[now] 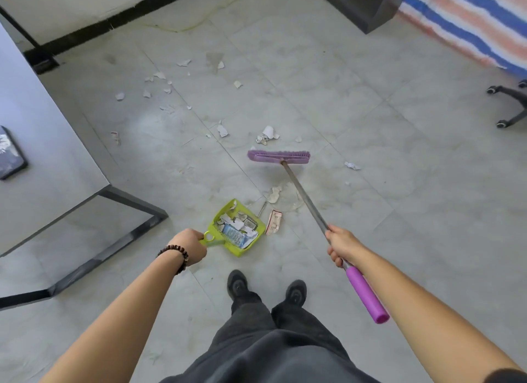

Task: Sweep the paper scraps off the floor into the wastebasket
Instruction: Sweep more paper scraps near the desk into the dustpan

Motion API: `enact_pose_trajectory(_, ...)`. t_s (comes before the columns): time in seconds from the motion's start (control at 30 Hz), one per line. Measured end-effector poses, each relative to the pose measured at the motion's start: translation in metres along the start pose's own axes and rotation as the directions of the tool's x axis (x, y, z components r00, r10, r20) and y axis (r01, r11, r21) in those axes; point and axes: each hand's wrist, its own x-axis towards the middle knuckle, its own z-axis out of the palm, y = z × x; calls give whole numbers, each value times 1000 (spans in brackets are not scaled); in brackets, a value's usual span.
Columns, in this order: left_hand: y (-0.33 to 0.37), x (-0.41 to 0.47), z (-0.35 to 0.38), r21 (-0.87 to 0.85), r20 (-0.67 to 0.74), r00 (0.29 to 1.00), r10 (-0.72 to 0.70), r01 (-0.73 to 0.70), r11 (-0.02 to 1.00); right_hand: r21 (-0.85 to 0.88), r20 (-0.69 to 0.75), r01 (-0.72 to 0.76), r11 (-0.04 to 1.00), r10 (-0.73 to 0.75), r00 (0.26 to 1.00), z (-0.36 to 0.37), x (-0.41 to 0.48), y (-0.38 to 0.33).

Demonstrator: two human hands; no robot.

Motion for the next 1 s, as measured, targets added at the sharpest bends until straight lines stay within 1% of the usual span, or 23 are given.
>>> enact_pose_trajectory(0.1, 17, -6, 14, 49, 36, 998, 45, -47, 998, 101, -11, -19, 995, 20, 1000, 9, 13, 0)
enact_pose_trajectory(0.17, 25, -9, 24, 53, 64, 997, 52, -55, 997, 145, -14, -46, 988, 49, 999, 12, 21, 8)
enact_pose_trajectory(0.27, 31, -12, 42, 35, 72, 996, 46, -49, 998, 173, 12, -157, 972, 157, 988, 14, 25, 30)
enact_pose_trajectory(0.43, 42, -13, 62, 82, 42, 997, 58, -62, 995, 104, 20, -245, 964, 244, 970, 23, 8, 72)
enact_pose_trajectory(0.5, 47, -12, 61, 111, 41, 997, 58, -62, 992, 71, 43, -240, 968, 237, 971, 23, -5, 79)
enact_pose_trajectory(0.6, 52, -11, 57, 144, 30, 997, 72, -75, 987, -38, 136, -231, 972, 234, 963, 12, -24, 83)
enact_pose_trajectory(0.67, 55, -10, 50, 144, 26, 996, 85, -88, 986, -106, 199, -245, 964, 262, 945, 0, -38, 81)
enact_pose_trajectory(0.7, 58, -10, 45, 143, 27, 995, 91, -94, 985, -110, 246, -266, 958, 286, 926, -7, -45, 79)
enact_pose_trajectory(0.8, 67, -6, 32, 137, 28, 995, 98, -101, 985, 8, 406, -383, 924, 348, 845, -37, -62, 65)
enact_pose_trajectory(0.83, 70, -6, 30, 140, 33, 995, 99, -103, 985, 56, 425, -398, 916, 338, 840, -47, -67, 61)
enact_pose_trajectory(0.93, 73, -8, 29, 153, 35, 994, 99, -103, 983, 177, 378, -372, 911, 286, 881, -70, -77, 56)
enact_pose_trajectory(1.0, 68, -9, 32, 169, 33, 994, 104, -108, 980, 260, 358, -368, 893, 265, 896, -76, -78, 56)
